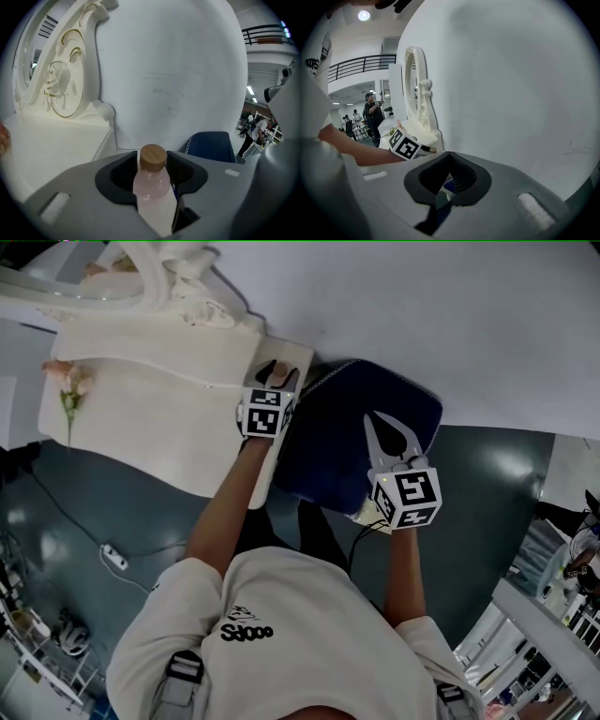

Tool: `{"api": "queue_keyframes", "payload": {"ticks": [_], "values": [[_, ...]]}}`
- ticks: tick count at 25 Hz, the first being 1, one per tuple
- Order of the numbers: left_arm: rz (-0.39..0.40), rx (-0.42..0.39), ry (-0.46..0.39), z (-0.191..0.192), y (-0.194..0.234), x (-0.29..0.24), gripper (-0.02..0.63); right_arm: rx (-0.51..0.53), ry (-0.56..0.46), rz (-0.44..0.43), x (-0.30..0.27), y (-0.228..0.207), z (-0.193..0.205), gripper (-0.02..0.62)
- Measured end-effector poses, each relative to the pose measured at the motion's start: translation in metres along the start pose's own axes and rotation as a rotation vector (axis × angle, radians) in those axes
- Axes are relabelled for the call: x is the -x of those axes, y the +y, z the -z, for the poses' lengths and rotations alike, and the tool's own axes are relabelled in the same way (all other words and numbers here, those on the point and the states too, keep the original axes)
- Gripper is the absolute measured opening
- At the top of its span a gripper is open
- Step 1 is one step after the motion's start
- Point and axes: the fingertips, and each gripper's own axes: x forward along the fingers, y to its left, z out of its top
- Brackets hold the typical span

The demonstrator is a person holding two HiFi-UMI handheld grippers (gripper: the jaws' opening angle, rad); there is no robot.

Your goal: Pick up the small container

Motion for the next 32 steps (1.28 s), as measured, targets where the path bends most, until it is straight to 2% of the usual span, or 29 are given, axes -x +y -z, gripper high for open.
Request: {"api": "queue_keyframes", "payload": {"ticks": [2,5,10,13,16,20,22,27,32], "values": [[-0.029,-0.008,-0.018,0.000,0.004,-0.003,0.181,0.003,0.008,-0.003,0.000,-0.002,0.003,0.002],[-0.051,-0.036,-0.050,-0.001,0.005,-0.005,0.171,0.001,0.023,0.001,0.001,-0.007,0.008,0.002],[-0.059,-0.069,-0.058,-0.002,0.006,-0.003,0.146,-0.012,0.037,0.003,0.004,-0.013,0.012,0.002],[-0.047,-0.055,-0.073,-0.006,0.006,0.006,0.147,-0.013,0.033,0.005,0.007,-0.013,0.010,0.002],[0.002,-0.087,-0.120,-0.020,-0.002,0.027,0.146,-0.013,0.020,0.012,0.012,-0.011,0.004,0.002],[0.090,-0.119,-0.182,-0.049,-0.012,0.068,0.146,-0.003,-0.018,0.012,0.015,-0.005,-0.017,0.002],[0.110,-0.143,-0.204,-0.063,-0.010,0.089,0.146,0.018,-0.045,0.009,0.013,0.000,-0.034,0.002],[0.086,-0.182,-0.249,-0.092,0.015,0.143,0.147,0.100,-0.125,-0.018,-0.001,0.027,-0.078,0.002],[0.035,-0.182,-0.309,-0.117,0.048,0.198,0.146,0.162,-0.189,-0.070,-0.012,0.064,-0.116,0.002]]}}
